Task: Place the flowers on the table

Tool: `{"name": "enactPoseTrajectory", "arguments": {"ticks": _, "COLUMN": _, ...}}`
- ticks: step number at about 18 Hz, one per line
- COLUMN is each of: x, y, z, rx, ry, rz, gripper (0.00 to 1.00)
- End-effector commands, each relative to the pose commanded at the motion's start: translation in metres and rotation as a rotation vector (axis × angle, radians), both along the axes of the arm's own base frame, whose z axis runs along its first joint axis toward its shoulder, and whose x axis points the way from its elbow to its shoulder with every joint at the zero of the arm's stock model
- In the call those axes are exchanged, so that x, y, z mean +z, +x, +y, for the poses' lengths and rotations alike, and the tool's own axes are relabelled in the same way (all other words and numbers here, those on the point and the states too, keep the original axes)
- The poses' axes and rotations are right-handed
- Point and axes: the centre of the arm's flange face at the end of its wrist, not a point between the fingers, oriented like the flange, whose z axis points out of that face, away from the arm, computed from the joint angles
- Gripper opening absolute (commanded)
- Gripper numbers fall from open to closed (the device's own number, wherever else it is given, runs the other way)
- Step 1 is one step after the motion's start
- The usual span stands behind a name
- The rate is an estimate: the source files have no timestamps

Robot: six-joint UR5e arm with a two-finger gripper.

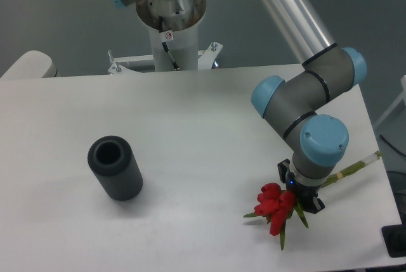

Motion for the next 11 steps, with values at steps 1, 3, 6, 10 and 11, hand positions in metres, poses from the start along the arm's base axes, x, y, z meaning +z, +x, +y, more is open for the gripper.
{"name": "enactPoseTrajectory", "arguments": {"ticks": 1, "x": -0.001, "y": 0.0, "z": 0.0, "rx": -0.002, "ry": -0.001, "rz": -0.001, "gripper": 0.03}}
{"name": "enactPoseTrajectory", "arguments": {"ticks": 3, "x": -0.001, "y": 0.0, "z": 0.0, "rx": -0.001, "ry": -0.002, "rz": 0.0, "gripper": 0.03}}
{"name": "enactPoseTrajectory", "arguments": {"ticks": 6, "x": 0.001, "y": 0.001, "z": 0.001, "rx": 0.006, "ry": -0.001, "rz": -0.003, "gripper": 0.04}}
{"name": "enactPoseTrajectory", "arguments": {"ticks": 10, "x": 0.002, "y": 0.011, "z": 0.001, "rx": 0.035, "ry": -0.009, "rz": -0.035, "gripper": 0.02}}
{"name": "enactPoseTrajectory", "arguments": {"ticks": 11, "x": 0.005, "y": 0.014, "z": 0.0, "rx": 0.033, "ry": -0.013, "rz": -0.042, "gripper": 0.02}}
